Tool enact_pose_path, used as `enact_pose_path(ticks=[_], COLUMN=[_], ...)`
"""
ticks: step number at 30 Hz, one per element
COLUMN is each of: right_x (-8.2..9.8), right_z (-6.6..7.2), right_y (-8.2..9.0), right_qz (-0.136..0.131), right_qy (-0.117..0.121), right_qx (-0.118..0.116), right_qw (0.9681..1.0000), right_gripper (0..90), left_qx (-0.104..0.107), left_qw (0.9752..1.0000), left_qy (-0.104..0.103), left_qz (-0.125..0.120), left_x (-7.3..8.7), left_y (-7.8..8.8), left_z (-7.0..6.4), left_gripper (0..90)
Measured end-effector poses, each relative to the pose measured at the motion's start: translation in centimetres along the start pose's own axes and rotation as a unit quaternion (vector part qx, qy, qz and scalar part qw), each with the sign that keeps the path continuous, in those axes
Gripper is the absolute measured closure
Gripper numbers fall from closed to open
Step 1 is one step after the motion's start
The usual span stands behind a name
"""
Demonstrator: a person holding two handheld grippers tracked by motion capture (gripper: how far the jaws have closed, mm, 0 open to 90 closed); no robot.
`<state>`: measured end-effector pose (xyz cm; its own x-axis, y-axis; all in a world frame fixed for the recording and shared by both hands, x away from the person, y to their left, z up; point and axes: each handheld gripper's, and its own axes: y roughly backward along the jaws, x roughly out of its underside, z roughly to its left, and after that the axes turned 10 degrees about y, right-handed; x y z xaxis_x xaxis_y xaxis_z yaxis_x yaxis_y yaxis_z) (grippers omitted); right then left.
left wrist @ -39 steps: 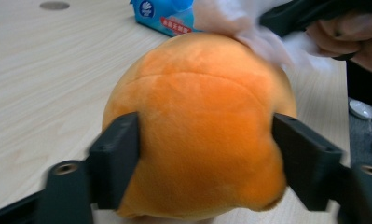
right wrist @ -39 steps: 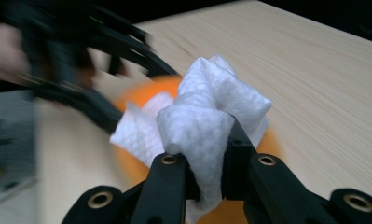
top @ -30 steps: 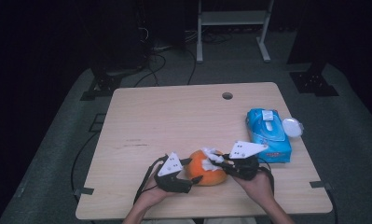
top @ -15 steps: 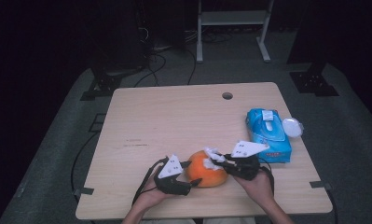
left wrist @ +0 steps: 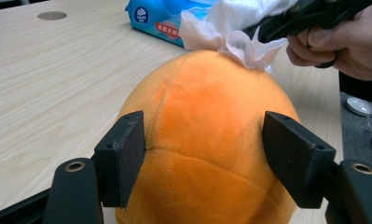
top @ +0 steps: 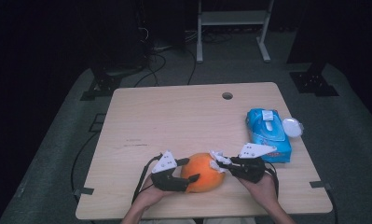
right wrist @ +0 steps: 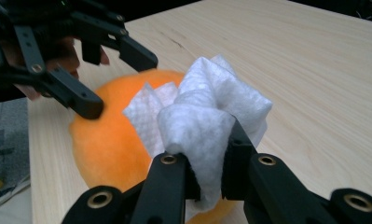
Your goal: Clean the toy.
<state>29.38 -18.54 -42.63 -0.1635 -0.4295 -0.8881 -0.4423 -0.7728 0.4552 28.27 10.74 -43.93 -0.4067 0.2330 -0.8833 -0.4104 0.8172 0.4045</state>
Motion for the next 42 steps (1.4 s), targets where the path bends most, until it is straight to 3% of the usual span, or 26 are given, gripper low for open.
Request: enact_pose_path(ticks=[2,4,6,9,11,14,17,18,20,24,26,28,30,33,36,39,41,42], right_x=[-0.4,-1.1,-1.6,-0.7,0.1,0.3,-0.6,-0.9,-1.0,0.6,1.5,1.6,0.8,0.0,0.5,0.6,-0.1,-0.4], right_z=[0.6,1.4,1.8,0.8,0.2,0.3,1.6,2.1,2.5,0.4,-0.4,-0.5,-0.2,-0.1,-0.4,-0.6,-0.2,0.1], right_y=[-0.2,-0.5,-0.8,-0.6,-0.5,-0.3,-0.3,-0.5,-0.7,-0.6,-0.6,-0.7,-0.7,-0.4,-0.6,-0.5,-0.3,-0.4], right_qz=[-0.009,-0.024,-0.023,-0.025,-0.014,-0.014,-0.038,-0.040,-0.031,-0.022,-0.003,-0.008,-0.018,-0.041,-0.031,-0.038,-0.054,-0.063], right_qy=[0.003,0.022,0.041,0.011,0.001,-0.005,0.008,0.023,0.040,-0.014,-0.029,-0.040,-0.026,-0.026,-0.033,-0.047,-0.041,-0.040], right_qx=[-0.006,-0.021,-0.019,-0.018,-0.005,-0.006,-0.031,-0.036,-0.026,-0.009,0.005,-0.004,-0.005,-0.014,-0.016,-0.028,-0.038,-0.046], right_qw=[0.9999,0.9993,0.9987,0.9995,0.9999,0.9999,0.9988,0.9983,0.9984,0.9996,0.9996,0.9991,0.9995,0.9987,0.9989,0.9978,0.9969,0.9962], right_gripper=[80.3,80.2,80.2,80.3,80.3,80.3,80.2,80.2,80.2,80.2,80.2,80.2,80.1,79.9,79.9,80.0,79.9,79.9], left_qx=[-0.001,-0.007,-0.016,-0.021,-0.021,-0.027,-0.031,-0.030,-0.028,-0.025,-0.020,-0.021,-0.022,-0.013,-0.005,-0.029,-0.026,-0.034], left_qw=[0.9999,1.0000,0.9998,0.9996,0.9994,0.9990,0.9983,0.9983,0.9983,0.9982,0.9984,0.9988,0.9992,0.9997,0.9999,0.9994,0.9995,0.9994], left_qy=[-0.002,-0.004,-0.004,0.018,0.027,0.034,0.048,0.051,0.051,0.055,0.054,0.045,0.033,0.017,0.011,0.017,0.017,0.000], left_qz=[-0.010,-0.002,0.006,0.008,0.007,0.009,0.003,0.002,0.003,0.001,0.001,0.002,0.005,0.009,0.006,0.007,0.004,0.003], left_x=[-0.3,-0.2,-0.1,-0.1,0.0,0.2,0.3,0.4,0.4,0.6,0.6,0.6,0.6,0.6,0.1,-0.1,0.2,0.3], left_y=[-0.4,-0.9,-0.7,-0.2,-0.1,0.1,0.2,0.2,0.4,0.5,0.5,0.2,-0.1,-0.3,-0.1,-0.4,-0.9,-1.2], left_z=[-0.3,-0.4,-0.2,0.4,0.7,0.9,1.3,1.4,1.4,1.5,1.4,0.8,0.2,-0.6,-0.6,-0.2,-0.3,-0.7], left_gripper=[15.9,13.5,21.8,29.5,30.0,30.0,30.0,30.1,30.4,30.6,30.5,29.2,28.6,27.6,20.7,12.5,15.5,22.4])
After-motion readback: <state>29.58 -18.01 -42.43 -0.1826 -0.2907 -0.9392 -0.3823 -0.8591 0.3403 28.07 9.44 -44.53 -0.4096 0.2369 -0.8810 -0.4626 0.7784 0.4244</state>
